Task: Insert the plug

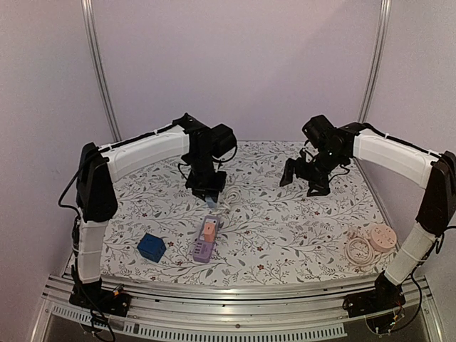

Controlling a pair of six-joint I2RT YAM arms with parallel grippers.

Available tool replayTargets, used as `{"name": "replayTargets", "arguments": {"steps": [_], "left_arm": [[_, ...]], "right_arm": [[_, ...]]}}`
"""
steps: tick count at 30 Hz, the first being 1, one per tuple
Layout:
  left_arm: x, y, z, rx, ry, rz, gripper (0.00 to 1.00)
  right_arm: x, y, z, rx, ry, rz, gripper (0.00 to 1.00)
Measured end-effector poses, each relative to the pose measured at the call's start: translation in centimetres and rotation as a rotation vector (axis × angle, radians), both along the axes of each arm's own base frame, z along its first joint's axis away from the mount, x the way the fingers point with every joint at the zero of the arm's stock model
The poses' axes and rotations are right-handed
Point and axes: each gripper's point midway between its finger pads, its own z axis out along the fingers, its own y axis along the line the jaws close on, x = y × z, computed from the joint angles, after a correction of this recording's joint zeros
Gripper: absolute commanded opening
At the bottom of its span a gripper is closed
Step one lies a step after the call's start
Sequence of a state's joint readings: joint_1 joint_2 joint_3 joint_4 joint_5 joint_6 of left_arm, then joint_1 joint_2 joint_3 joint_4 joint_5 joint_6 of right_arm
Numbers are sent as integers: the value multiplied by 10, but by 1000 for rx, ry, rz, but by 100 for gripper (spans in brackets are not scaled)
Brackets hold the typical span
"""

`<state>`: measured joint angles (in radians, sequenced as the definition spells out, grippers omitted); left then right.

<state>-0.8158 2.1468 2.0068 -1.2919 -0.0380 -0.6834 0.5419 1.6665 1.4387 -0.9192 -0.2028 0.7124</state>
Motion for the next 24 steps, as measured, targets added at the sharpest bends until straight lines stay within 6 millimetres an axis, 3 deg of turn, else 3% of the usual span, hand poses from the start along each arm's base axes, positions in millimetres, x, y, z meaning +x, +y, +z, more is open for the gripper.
{"name": "replayTargets", "arguments": {"steps": [4,9,24], "left_arm": [[0,-10,0,-22,25,-34,0],[-1,-13,-17,-5,64,-51,0],[-9,-13,-34,37,99,-66,0]], "right_arm": [[-2,-8,-12,-39,5,-11,99],[-6,-17,-25,-79,11,-15,99],[-10,-44,-34,-142,-30,-15,99]]}}
